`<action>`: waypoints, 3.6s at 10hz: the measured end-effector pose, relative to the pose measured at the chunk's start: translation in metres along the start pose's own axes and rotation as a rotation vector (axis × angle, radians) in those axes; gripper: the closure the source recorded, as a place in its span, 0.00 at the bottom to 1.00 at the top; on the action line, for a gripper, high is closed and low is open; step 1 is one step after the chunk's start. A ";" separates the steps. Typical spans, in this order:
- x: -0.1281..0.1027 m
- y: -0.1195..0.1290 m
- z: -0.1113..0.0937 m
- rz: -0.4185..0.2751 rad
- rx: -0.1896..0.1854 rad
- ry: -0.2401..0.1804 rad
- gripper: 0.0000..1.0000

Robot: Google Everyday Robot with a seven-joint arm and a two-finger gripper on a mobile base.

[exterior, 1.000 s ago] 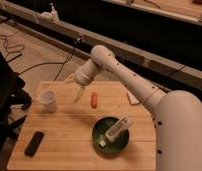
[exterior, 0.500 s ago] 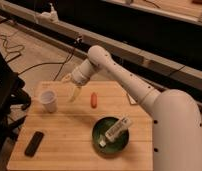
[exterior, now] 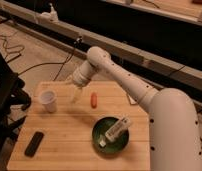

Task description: Pick up the ceramic cup

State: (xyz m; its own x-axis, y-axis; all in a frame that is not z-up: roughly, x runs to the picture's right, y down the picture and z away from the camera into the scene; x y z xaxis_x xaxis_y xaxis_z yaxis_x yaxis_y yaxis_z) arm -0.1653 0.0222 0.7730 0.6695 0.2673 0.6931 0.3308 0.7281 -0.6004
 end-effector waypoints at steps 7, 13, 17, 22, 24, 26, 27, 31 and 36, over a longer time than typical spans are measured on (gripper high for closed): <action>-0.055 -0.028 0.068 -0.137 -0.109 -0.071 0.20; -0.050 -0.030 0.123 -0.124 -0.234 -0.091 0.20; -0.029 -0.038 0.137 -0.062 -0.247 -0.090 0.20; -0.008 -0.041 0.149 0.009 -0.242 -0.093 0.38; -0.002 -0.045 0.148 0.022 -0.219 -0.092 0.59; -0.005 -0.047 0.144 0.015 -0.197 -0.093 0.79; -0.006 -0.048 0.140 0.006 -0.185 -0.092 0.89; -0.014 -0.059 0.108 -0.011 -0.079 -0.102 1.00; -0.014 -0.062 0.035 0.006 0.085 -0.120 1.00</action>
State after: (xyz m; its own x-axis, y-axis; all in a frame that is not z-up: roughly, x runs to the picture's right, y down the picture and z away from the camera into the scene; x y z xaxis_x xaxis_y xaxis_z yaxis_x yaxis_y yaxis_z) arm -0.2188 -0.0045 0.8146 0.5851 0.3416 0.7355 0.2665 0.7756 -0.5722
